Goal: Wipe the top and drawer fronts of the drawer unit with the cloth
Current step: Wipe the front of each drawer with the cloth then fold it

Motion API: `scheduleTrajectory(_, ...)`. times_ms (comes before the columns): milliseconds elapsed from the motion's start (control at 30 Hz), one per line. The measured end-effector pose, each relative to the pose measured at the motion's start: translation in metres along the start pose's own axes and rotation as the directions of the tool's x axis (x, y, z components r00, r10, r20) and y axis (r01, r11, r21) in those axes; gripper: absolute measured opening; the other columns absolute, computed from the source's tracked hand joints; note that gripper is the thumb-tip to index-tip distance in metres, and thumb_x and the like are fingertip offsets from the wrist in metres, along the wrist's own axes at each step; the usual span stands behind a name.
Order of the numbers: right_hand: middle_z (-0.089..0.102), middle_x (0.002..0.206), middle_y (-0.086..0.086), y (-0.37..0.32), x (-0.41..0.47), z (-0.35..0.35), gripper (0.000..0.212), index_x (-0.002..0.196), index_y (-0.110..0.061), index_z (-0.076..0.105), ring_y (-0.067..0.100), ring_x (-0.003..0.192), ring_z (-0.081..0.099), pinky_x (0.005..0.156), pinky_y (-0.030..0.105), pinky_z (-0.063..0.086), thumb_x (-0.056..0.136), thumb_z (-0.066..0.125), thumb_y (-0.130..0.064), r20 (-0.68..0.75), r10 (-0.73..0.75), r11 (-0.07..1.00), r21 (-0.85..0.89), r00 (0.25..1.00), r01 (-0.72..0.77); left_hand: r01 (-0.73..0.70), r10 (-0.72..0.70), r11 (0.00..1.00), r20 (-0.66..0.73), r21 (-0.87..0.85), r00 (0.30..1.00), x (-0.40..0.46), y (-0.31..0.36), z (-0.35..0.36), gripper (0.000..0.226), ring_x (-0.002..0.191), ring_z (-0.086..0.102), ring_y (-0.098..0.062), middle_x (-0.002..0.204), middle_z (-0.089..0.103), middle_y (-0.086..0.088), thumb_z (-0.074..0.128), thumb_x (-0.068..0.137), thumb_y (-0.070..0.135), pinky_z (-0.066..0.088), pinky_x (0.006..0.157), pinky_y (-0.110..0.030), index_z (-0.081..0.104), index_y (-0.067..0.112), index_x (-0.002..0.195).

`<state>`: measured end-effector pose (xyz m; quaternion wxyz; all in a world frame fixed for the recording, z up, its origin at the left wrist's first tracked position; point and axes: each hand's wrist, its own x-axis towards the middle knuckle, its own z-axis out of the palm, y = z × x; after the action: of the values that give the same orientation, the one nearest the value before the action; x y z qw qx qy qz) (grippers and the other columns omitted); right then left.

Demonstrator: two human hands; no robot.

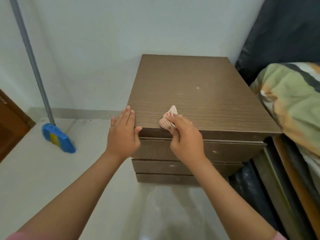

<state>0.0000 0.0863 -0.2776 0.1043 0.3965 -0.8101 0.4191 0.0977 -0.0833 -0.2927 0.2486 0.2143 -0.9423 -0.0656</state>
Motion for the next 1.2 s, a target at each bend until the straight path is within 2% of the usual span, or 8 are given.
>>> scheduleTrajectory(167,0.063,0.116,0.003,0.008,-0.005,0.008,0.040,0.117,-0.020,0.061,0.032,0.099,0.060,0.077,0.041,0.051,0.081,0.052,-0.003,-0.096,-0.140,0.988,-0.077,0.985,0.133,-0.039,0.050,0.997,-0.180,0.064,0.982,-0.005,-0.002,0.015,0.051,0.127,0.042,-0.034,0.136,0.047,-0.020,0.038,0.084,0.025,0.020,0.108,-0.054,0.049,0.000,0.127)
scheduleTrajectory(300,0.062,0.117,0.003,0.009,-0.001,0.008,0.037,0.117,-0.023,0.060,0.029,0.103,0.058,0.076,0.038,0.048,0.085,0.051,-0.006,-0.075,-0.122,0.988,-0.103,0.990,0.114,-0.032,0.047,0.997,-0.208,0.075,0.977,-0.003,-0.002,0.019,0.051,0.125,0.044,-0.032,0.133,0.051,-0.019,0.037,0.084,0.027,0.019,0.108,-0.054,0.051,0.000,0.124)
scheduleTrajectory(500,0.062,0.112,0.003,0.005,-0.003,0.000,0.038,0.120,-0.023,0.058,0.027,0.097,0.060,0.069,0.036,0.049,0.086,0.052,-0.007,-0.010,-0.110,0.984,-0.139,0.994,0.107,-0.016,0.012,1.000,-0.219,-0.016,0.976,-0.008,0.004,0.010,0.043,0.131,0.039,-0.029,0.138,0.047,-0.015,0.043,0.090,0.024,0.015,0.109,-0.056,0.050,0.003,0.126)
scheduleTrajectory(600,0.062,0.112,0.004,0.007,-0.004,0.002,0.039,0.118,-0.021,0.059,0.029,0.096,0.060,0.068,0.036,0.048,0.084,0.052,-0.004,-0.031,-0.138,0.981,-0.141,0.990,0.132,-0.089,0.058,0.992,-0.297,-0.090,0.953,-0.028,0.007,0.016,0.043,0.135,0.032,-0.026,0.144,0.040,-0.012,0.045,0.089,0.019,0.011,0.110,-0.049,0.047,0.005,0.130)
scheduleTrajectory(733,0.062,0.110,0.004,0.007,-0.004,0.005,0.036,0.118,-0.020,0.059,0.031,0.094,0.059,0.068,0.039,0.050,0.086,0.051,-0.006,-0.044,-0.136,0.981,-0.145,0.990,0.128,-0.143,0.096,0.985,-0.379,-0.099,0.921,-0.068,0.007,0.036,0.041,0.131,0.037,-0.029,0.139,0.044,-0.016,0.049,0.088,0.013,0.027,0.108,-0.042,0.050,0.002,0.126)
scheduleTrajectory(800,0.063,0.111,0.004,0.008,-0.004,0.006,0.037,0.118,-0.020,0.059,0.031,0.094,0.059,0.069,0.040,0.051,0.085,0.051,-0.005,-0.054,-0.140,0.981,-0.143,0.989,0.131,-0.115,0.067,0.988,-0.377,-0.108,0.924,-0.078,0.000,0.046,0.036,0.118,0.048,-0.030,0.125,0.054,-0.017,0.053,0.087,0.013,0.044,0.097,-0.041,0.055,0.001,0.121)
scheduleTrajectory(867,0.063,0.113,0.003,0.009,-0.004,0.007,0.040,0.118,-0.020,0.060,0.032,0.096,0.059,0.070,0.039,0.051,0.083,0.051,-0.003,-0.069,-0.147,0.981,-0.137,0.987,0.137,-0.068,0.023,0.990,-0.332,-0.124,0.943,-0.081,-0.006,0.054,0.034,0.109,0.052,-0.029,0.116,0.059,-0.016,0.058,0.086,0.012,0.051,0.086,-0.042,0.057,0.001,0.118)
scheduleTrajectory(1200,0.063,0.118,0.002,0.013,-0.004,0.012,0.041,0.119,-0.019,0.061,0.032,0.098,0.060,0.073,0.037,0.047,0.083,0.052,-0.002,-0.126,-0.157,0.981,-0.138,0.979,0.140,-0.008,-0.036,0.992,-0.343,-0.126,0.939,-0.069,-0.011,0.063,0.030,0.101,0.058,-0.029,0.109,0.064,-0.013,0.062,0.083,0.006,0.047,0.087,-0.038,0.061,0.002,0.113)
